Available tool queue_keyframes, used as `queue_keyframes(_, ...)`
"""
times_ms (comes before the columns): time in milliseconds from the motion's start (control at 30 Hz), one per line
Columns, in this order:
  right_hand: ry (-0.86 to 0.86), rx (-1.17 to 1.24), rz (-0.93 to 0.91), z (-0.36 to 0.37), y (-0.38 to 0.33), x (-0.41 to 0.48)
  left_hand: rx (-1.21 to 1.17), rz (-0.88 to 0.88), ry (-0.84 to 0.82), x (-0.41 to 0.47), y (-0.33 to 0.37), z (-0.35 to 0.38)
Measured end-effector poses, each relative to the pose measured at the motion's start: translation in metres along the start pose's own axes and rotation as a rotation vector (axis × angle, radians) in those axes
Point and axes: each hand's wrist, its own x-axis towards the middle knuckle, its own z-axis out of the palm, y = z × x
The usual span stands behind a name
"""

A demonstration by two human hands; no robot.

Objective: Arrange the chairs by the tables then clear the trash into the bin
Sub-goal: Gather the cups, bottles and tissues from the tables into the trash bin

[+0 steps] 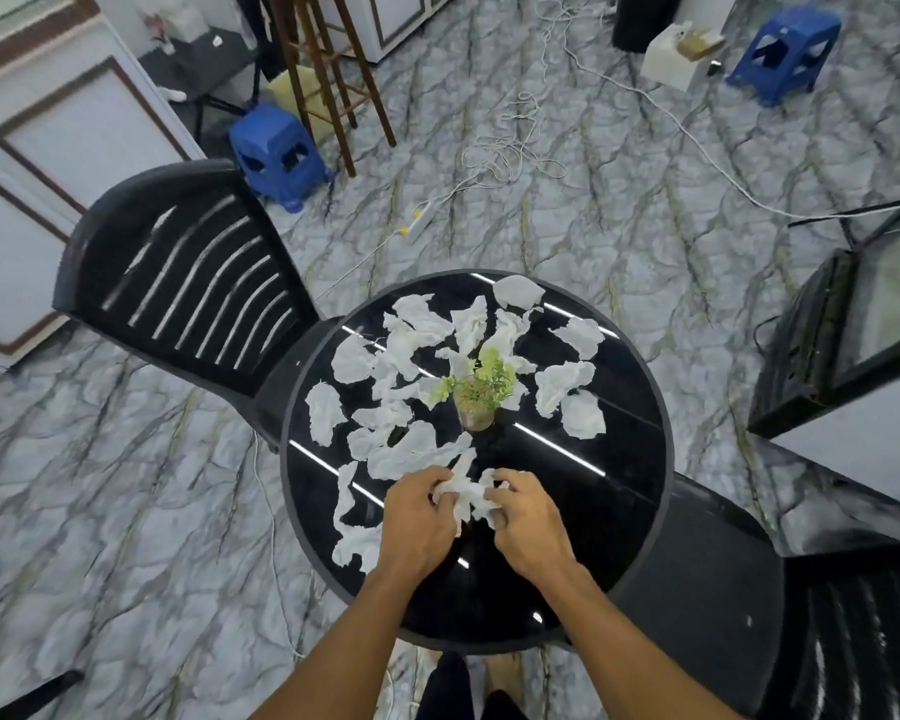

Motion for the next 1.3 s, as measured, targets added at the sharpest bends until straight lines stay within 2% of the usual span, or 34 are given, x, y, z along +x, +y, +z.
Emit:
queue_keyframes(100, -0.111, -0.052, -0.064, 0.016, -0.009, 0.006, -0.078, -0.022, 0.049, 0.000, -0.010, -0.018)
queue_keyframes(233, -0.066, -0.056, 0.000, 0.027, -0.008, 0.014, -0.163, -0.093, 0.186, -0.001, -0.019, -0.043)
queue_keyframes(300, -0.102, -0.110, -0.006, 0.026, -0.012, 0.019, -0.160, -0.108, 0.222, 0.000, -0.027, -0.053)
queue_keyframes(433, -0.208, -0.200, -0.015, 0.027, -0.019, 0.026, 0.029, -0.112, 0.160, -0.010, -0.051, -0.063)
queue_keyframes(533, -0.193, -0.149, 0.017, 0.034, -0.026, 0.028, 0.104, -0.129, 0.130, -0.027, -0.062, -0.060)
queue_keyframes(733, -0.130, -0.112, -0.077, 0.048, -0.033, 0.022, 0.174, -0.136, 0.016, -0.049, -0.075, -0.040)
queue_keyframes(833, -0.177, -0.109, -0.097, 0.051, -0.033, 0.021, 0.189, -0.136, 0.010, -0.049, -0.076, -0.032)
queue_keyframes(967, -0.289, -0.050, 0.020, 0.054, -0.037, 0.023, 0.245, -0.138, 0.020, -0.043, -0.074, -0.030)
queue_keyframes(1100, -0.281, 0.144, 0.192, 0.047, -0.052, 0.017, 0.241, -0.050, 0.052, -0.044, -0.071, -0.028)
queue_keyframes(1200, -0.342, 0.182, 0.192, 0.038, -0.060, 0.011, 0.117, -0.036, 0.192, -0.044, -0.065, -0.032)
queue_keyframes(1300, -0.400, 0.188, 0.213, 0.034, -0.060, 0.007, -0.001, -0.086, 0.226, -0.034, -0.061, -0.045)
